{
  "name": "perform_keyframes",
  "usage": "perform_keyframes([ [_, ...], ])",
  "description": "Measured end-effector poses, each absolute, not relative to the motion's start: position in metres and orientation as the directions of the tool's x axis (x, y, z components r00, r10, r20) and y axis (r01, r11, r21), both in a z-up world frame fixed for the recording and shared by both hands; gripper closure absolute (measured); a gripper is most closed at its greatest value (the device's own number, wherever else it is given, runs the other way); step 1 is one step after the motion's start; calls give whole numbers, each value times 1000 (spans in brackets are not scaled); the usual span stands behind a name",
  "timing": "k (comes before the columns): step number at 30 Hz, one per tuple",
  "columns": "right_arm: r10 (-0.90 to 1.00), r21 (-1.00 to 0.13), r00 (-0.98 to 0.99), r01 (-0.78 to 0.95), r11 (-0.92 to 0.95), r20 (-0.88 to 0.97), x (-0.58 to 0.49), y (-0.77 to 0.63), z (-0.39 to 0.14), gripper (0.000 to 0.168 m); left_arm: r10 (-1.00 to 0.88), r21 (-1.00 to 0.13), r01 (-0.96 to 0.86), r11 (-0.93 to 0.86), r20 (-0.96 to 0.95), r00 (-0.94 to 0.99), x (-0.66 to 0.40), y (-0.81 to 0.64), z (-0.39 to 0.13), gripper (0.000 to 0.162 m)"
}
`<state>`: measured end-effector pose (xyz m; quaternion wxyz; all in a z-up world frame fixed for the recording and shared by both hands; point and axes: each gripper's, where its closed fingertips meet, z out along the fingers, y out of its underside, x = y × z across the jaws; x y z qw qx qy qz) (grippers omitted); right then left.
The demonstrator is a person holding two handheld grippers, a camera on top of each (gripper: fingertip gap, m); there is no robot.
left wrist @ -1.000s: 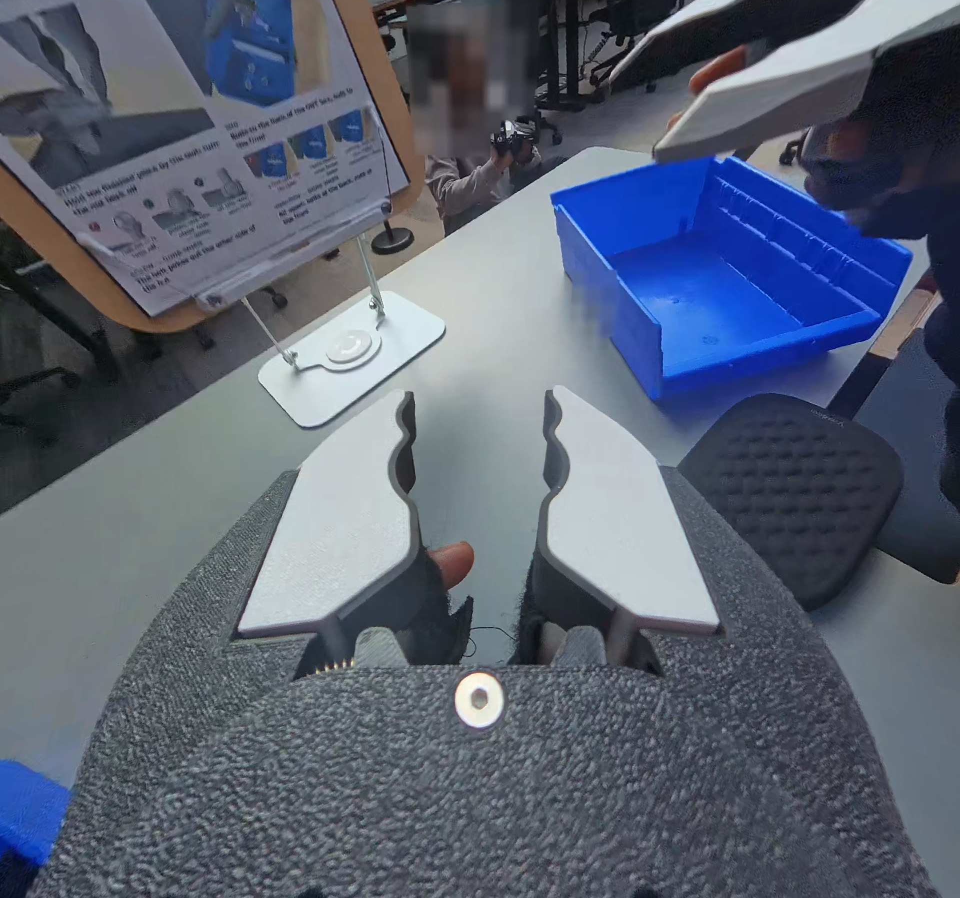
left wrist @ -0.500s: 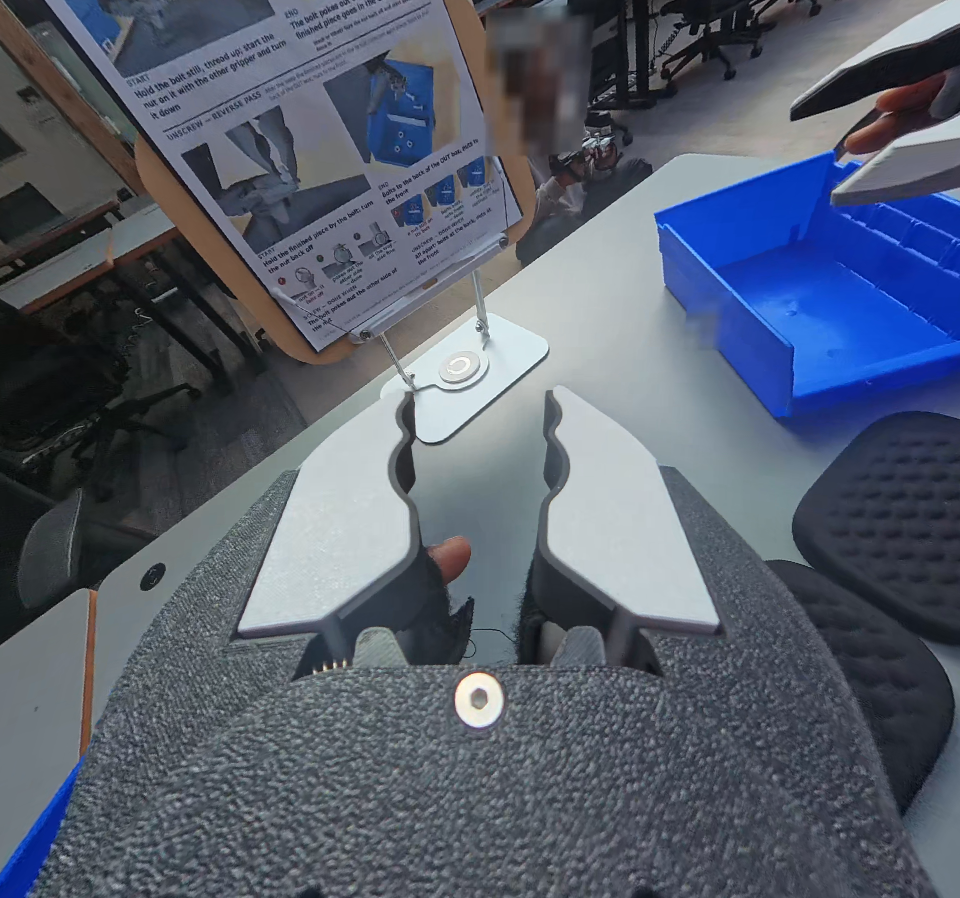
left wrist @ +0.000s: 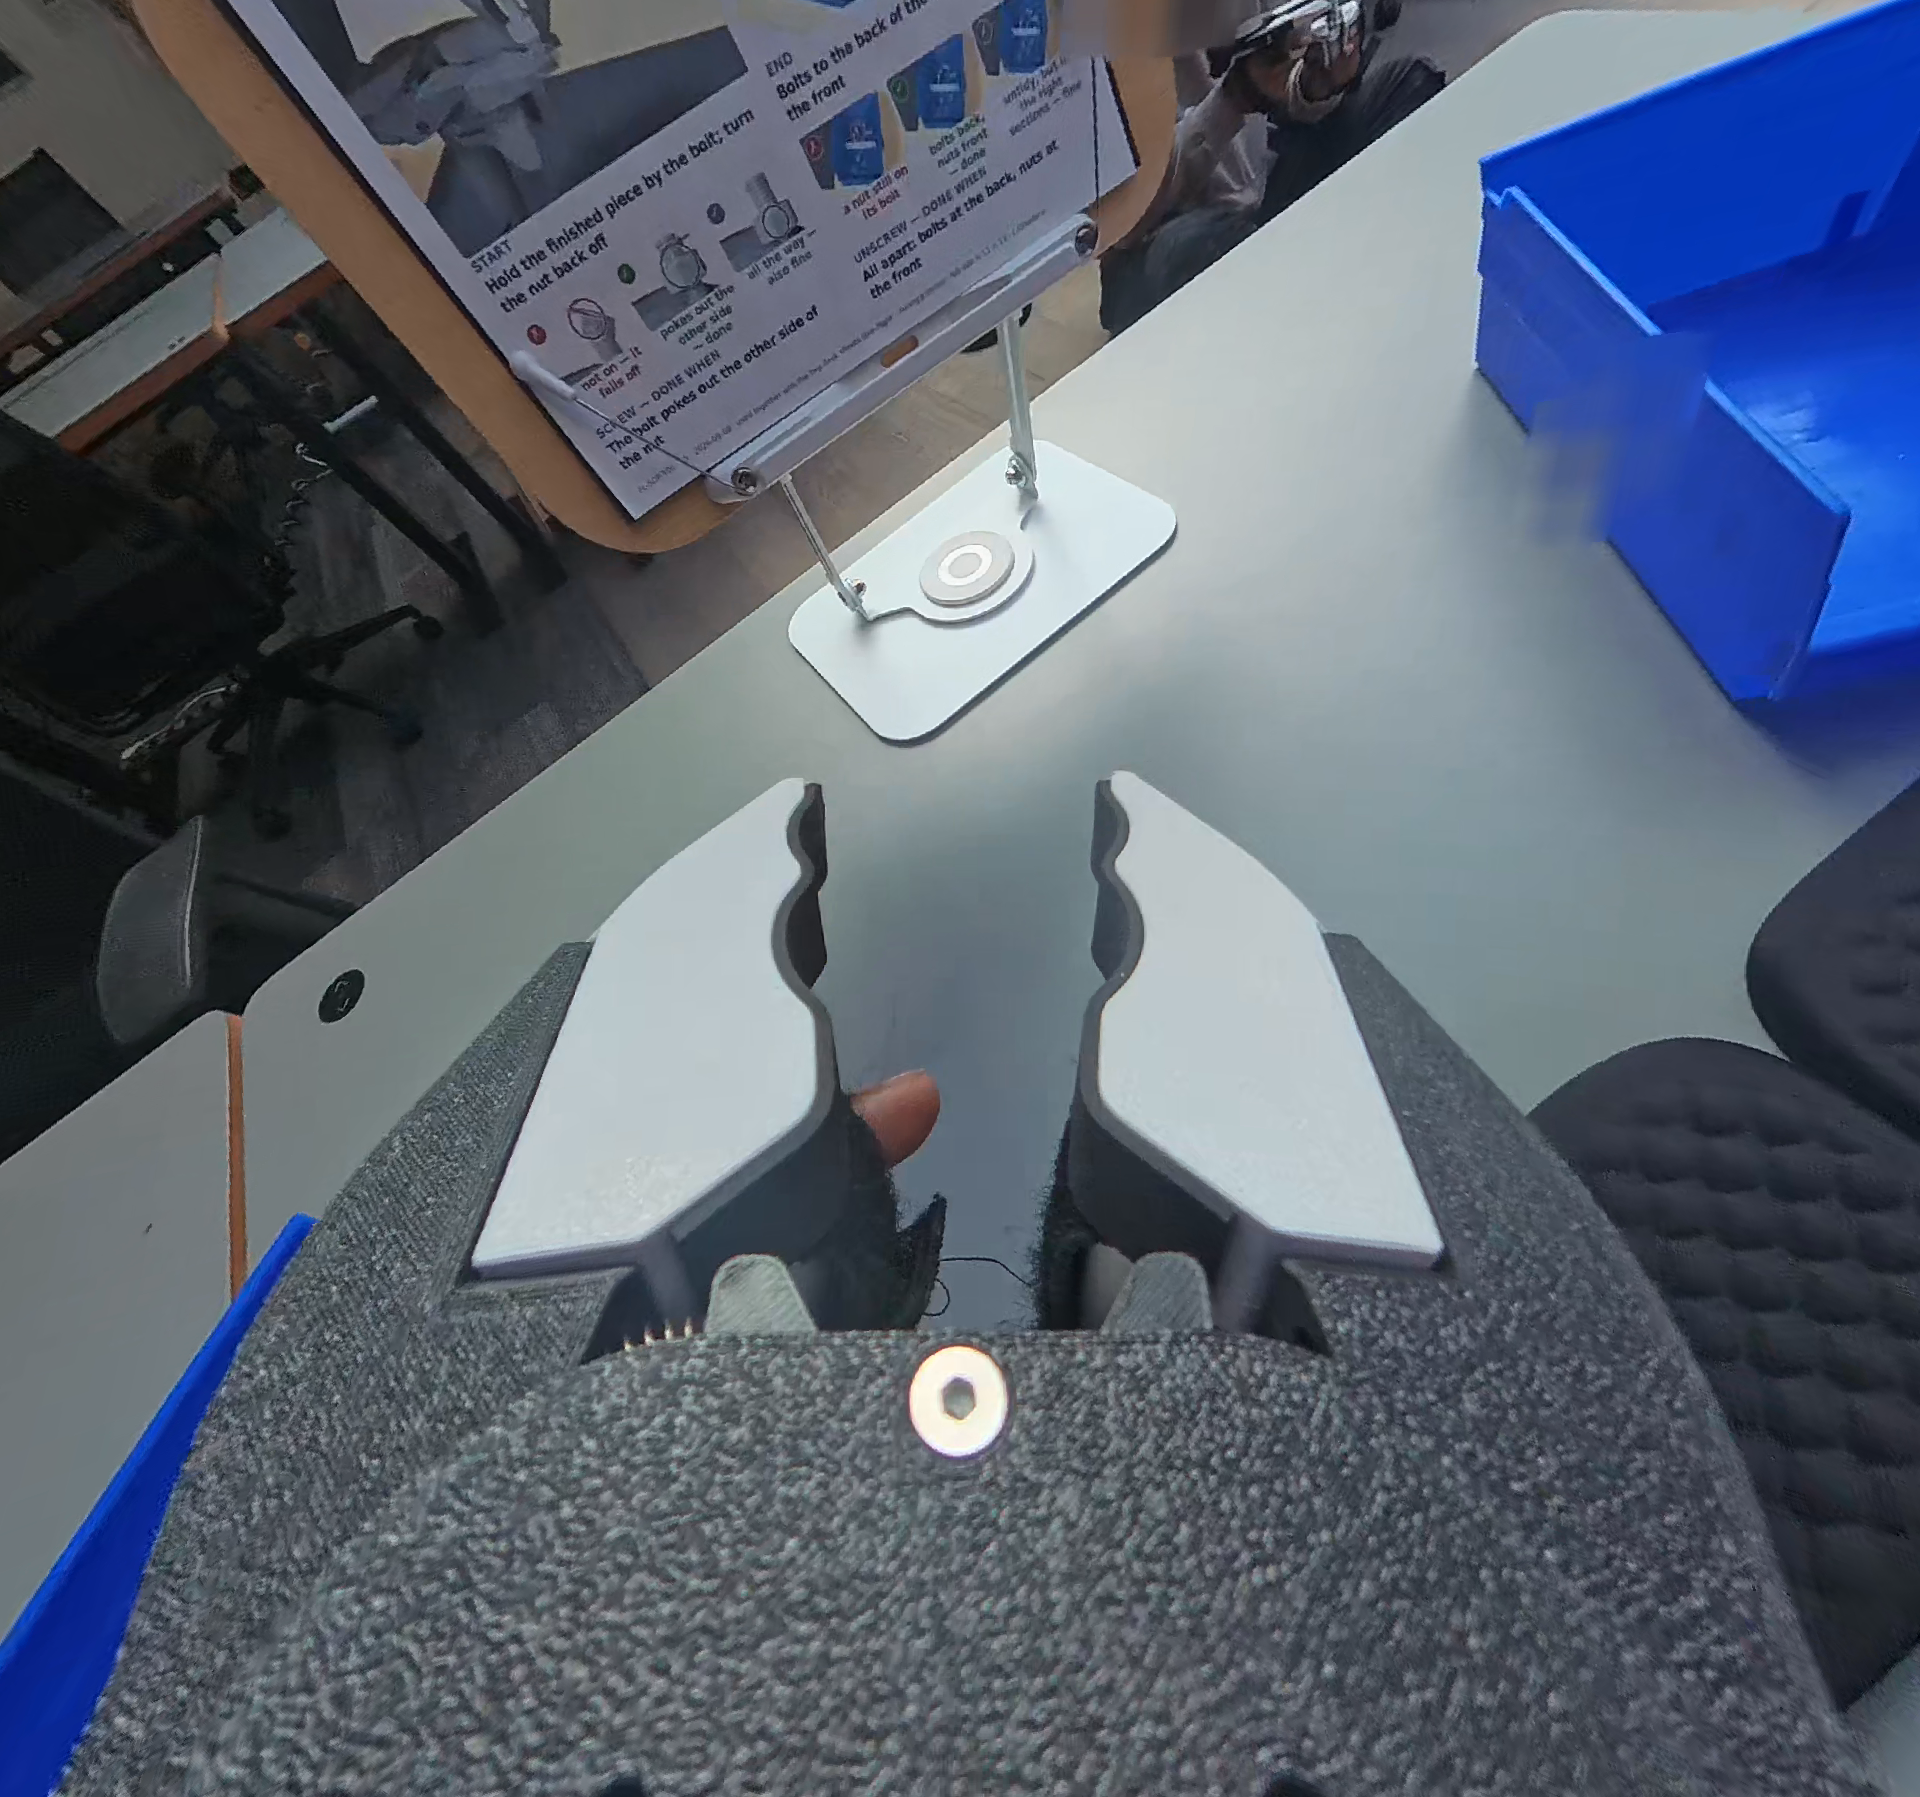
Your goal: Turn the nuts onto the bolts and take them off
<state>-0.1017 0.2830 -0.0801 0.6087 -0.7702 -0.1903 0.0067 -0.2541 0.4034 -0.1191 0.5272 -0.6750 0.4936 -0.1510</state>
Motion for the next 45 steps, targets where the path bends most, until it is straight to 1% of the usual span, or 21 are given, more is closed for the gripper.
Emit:
perform_keyframes([
  [3,308,-924,920,315,-216,242,-99,281,-86,108,-785,-837,-547,2,-340,517,-276,412,-122,111],
  [5,314,-917,917,326,-228,247,-95,276,-88,108,-774,-837,-546,-50,-313,550,-290,415,-125,110],
  [8,322,-932,921,295,-209,219,-89,267,-83,109,-761,-840,-539,-71,-303,573,-313,416,-123,108],
  [11,259,-934,936,294,-203,238,-65,251,-75,110,-747,-853,-507,-125,-256,614,-349,423,-125,108],
  [13,234,-955,950,247,-163,206,-53,240,-66,112,-713,-851,-487,-198,-217,667,-385,438,-126,107],
  [17,209,-980,965,180,-79,161,-36,224,-48,114,-615,-797,-488,-357,-193,765,-459,467,-132,106],
  [20,177,-985,972,166,-39,157,-24,216,-40,114,-506,-742,-526,-416,-292,812,-504,480,-140,106],
  [25,97,-990,986,136,-30,132,5,200,-39,114,-533,-732,-515,-446,-245,810,-505,495,-148,111],
  [28,56,-996,994,90,-5,89,20,189,-36,116,-560,-699,-560,-445,-271,783,-493,513,-151,111],
  [30,37,-996,995,91,1,91,24,184,-35,116,-577,-676,-575,-461,-264,773,-482,523,-159,112],
  [34,44,-995,994,98,-3,97,28,185,-38,116,-565,-561,-638,-527,-330,757,-490,541,-183,117],
  [37,33,-997,997,75,-28,74,35,188,-44,115,-589,-537,-613,-579,-244,770,-489,547,-203,124],
  [41,49,-996,996,76,-49,74,32,190,-48,114,-596,-430,-613,-662,-193,779,-503,556,-238,125],
  [45,19,-992,993,115,-47,114,33,184,-45,113,-581,-369,-569,-735,-91,809,-505,573,-261,128],
])
